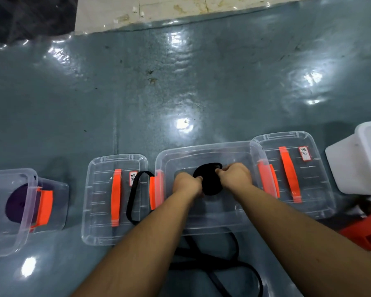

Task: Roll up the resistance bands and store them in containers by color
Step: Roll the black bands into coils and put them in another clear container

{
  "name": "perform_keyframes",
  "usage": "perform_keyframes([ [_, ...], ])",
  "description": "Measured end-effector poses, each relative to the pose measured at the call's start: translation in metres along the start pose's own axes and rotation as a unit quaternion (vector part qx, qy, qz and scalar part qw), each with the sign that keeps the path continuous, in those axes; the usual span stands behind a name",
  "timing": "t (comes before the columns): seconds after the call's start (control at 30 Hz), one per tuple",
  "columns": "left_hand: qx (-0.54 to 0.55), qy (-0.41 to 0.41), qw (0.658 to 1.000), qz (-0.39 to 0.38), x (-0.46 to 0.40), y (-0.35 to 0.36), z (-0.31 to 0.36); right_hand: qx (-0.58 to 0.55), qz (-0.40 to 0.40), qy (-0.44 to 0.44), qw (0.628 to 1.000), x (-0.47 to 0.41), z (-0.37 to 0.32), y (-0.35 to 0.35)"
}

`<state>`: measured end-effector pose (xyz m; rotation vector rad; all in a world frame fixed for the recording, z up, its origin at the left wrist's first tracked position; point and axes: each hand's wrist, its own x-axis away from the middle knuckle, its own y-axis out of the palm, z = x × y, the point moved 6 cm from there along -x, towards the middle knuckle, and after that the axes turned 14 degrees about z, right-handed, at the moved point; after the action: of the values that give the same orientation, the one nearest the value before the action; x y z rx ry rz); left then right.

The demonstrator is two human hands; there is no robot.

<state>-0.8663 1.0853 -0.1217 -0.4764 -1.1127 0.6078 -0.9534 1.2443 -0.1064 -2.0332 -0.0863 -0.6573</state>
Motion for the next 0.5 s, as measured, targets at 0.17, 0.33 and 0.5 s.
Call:
perform_keyframes([
  [0.17, 0.024, -0.010, 0.999, -0.032, 0.011, -0.004, 0.004, 0.036, -0.044, -0.053, 0.997, 0.014, -0.010, -0.009],
  [0.33, -0.005, 0.066, 0.994, -0.084, 0.047, -0.016, 0.014, 0.052, -0.048, -0.106, 0.992, 0.041, -0.016, -0.032],
  [0.5, -0.104, 0.221, 0.969, -0.021, 0.098, -0.046, 0.028, 0.045, -0.046, -0.191, 0.979, 0.072, -0.021, -0.061],
])
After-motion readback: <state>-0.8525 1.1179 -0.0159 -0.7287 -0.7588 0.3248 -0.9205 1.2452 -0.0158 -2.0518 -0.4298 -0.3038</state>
